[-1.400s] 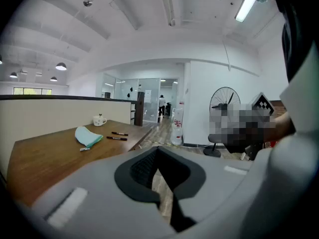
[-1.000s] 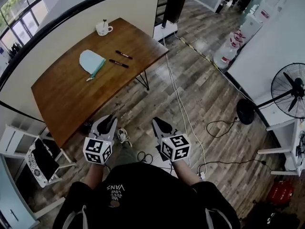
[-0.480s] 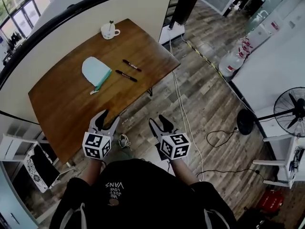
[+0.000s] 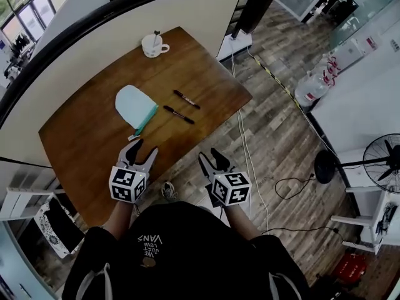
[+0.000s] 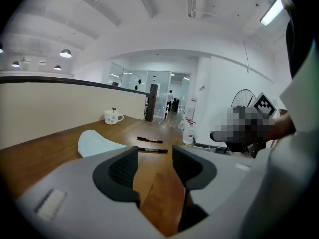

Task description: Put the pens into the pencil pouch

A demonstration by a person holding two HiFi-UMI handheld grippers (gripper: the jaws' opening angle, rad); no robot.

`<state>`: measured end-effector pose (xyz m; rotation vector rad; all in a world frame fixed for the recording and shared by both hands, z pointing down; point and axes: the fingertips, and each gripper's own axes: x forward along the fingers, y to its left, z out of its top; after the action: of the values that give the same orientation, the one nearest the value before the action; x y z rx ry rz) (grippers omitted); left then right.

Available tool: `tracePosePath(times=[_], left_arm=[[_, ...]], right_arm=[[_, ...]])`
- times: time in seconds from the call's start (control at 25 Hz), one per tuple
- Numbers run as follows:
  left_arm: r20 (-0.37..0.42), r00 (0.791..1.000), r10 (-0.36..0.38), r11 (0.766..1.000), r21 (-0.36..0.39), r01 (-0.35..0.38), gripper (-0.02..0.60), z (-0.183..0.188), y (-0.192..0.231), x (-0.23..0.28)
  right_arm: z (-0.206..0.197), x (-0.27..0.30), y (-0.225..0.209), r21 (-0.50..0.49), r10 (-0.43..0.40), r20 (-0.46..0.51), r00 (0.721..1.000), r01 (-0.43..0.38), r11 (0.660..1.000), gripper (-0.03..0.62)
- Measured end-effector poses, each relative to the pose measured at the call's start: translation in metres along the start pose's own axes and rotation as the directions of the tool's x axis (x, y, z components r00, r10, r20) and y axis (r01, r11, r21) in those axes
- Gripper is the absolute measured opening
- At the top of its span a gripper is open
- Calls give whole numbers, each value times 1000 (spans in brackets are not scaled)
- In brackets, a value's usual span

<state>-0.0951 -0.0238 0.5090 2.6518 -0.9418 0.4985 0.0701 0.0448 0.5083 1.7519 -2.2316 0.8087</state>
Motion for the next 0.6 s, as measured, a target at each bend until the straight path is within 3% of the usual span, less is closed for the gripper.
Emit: tracePosePath(times=[0.24,0.6], left_arm=[[-19,999,37,999,-6,-37,206,0,28,20],[-51,983,179,977,-108,-184,206,-5,47,43]], right_arm=[[4,35,-6,-35,22,-50,999,-23,999,164],[18,96,-27,-193,136,-207,969,-176,965,164]])
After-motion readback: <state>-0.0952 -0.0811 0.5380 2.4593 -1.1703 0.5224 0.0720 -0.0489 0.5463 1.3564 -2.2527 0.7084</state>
